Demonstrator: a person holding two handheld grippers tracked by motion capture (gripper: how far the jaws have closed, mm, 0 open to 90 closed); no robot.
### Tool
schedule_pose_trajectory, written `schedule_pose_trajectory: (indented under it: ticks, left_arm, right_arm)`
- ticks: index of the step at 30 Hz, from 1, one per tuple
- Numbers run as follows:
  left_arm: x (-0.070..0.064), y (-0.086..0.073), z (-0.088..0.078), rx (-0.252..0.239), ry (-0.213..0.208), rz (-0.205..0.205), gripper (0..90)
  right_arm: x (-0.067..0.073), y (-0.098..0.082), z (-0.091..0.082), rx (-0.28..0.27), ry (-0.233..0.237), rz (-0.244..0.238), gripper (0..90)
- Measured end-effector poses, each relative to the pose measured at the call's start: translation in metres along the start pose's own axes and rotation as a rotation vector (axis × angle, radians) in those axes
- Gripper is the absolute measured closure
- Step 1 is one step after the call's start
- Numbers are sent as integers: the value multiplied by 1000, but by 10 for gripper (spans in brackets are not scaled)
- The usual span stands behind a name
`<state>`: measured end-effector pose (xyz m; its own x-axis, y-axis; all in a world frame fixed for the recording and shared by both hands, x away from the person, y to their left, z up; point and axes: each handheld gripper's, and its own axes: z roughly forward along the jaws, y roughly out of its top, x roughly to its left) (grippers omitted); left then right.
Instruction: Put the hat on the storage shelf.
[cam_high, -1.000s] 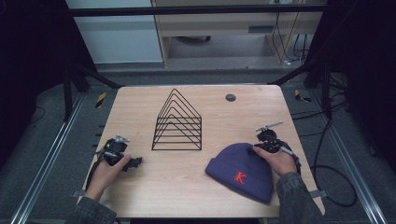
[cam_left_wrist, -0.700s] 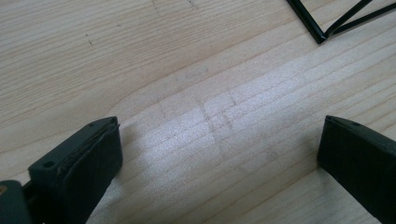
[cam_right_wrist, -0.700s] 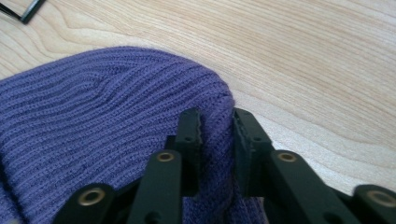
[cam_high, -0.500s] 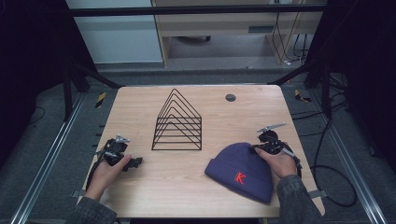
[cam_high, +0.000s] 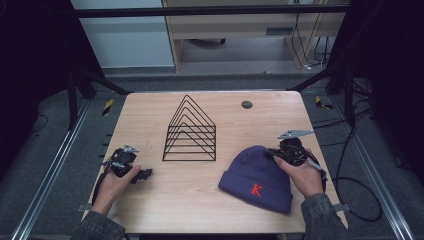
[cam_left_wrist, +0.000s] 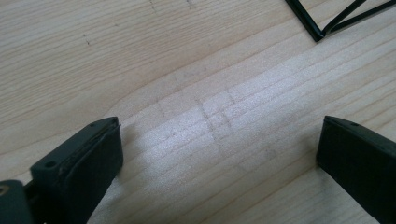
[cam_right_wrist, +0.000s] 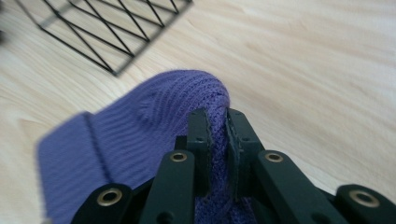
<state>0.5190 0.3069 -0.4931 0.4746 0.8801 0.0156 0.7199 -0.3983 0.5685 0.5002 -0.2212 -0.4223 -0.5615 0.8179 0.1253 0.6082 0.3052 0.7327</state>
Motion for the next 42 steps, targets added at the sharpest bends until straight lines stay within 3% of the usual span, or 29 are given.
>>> schedule_pose_trajectory:
  ticks: [2,6,11,22,28,33,38,42]
  left_arm:
    - [0,1,-2,-14,-5,-8,43]
    - [1,2,-6,-34,-2,-5,29]
    - [3,2,-8,-44,-2,-3,29]
    - [3,5,-21,-138,-5,-26,46]
    - [0,8,-31,-211,-13,-8,46]
    - [-6,13,-50,-308,-42,-9,49]
    - [-17,31,-79,-399,-69,32,47]
    - [-26,50,-98,-430,-107,75,46]
  right_arm:
    - [8,4,-8,-17,10,-16,816]
    - [26,12,-21,-63,44,-76,816]
    - [41,17,-30,-89,64,-118,817]
    - [62,41,-54,-140,72,-189,822]
    - [66,61,-69,-175,55,-221,822]
    - [64,79,-81,-202,28,-239,822]
    - [63,99,-93,-231,11,-249,821]
    - [64,115,-98,-252,0,-260,822]
